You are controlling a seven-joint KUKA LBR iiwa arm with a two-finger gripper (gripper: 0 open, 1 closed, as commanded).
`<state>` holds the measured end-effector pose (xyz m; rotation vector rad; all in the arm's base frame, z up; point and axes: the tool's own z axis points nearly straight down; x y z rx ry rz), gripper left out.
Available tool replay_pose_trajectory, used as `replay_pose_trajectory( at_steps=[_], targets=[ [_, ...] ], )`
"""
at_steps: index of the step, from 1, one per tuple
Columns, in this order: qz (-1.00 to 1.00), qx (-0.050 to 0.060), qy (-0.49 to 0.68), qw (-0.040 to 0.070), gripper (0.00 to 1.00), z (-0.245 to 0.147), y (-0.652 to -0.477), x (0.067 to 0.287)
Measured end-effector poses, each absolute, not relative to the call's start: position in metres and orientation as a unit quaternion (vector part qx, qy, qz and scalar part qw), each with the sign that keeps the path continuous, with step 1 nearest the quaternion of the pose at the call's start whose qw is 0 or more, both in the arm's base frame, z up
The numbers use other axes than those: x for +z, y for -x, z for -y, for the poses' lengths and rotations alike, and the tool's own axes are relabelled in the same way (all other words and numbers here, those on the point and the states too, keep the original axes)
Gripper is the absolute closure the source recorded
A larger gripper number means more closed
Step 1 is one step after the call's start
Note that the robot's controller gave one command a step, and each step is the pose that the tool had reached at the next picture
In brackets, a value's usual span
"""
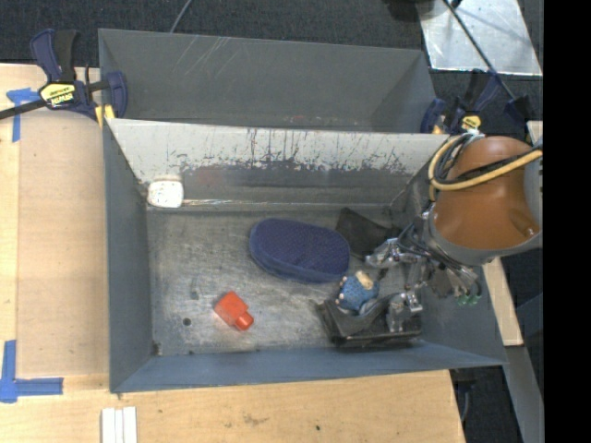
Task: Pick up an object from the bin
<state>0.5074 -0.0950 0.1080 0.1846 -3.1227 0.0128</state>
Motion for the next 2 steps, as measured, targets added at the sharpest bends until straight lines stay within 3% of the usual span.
replay_pose_trajectory(
  at_steps=[1,2],
  targets=[
    [0.995,0.003,-0.098,0.006,1.0,0.094,-0.5077,0.1079],
    [0.995,0.003,-0.098,0.0,0.0,0.093,-0.5103,0.108]
  ],
)
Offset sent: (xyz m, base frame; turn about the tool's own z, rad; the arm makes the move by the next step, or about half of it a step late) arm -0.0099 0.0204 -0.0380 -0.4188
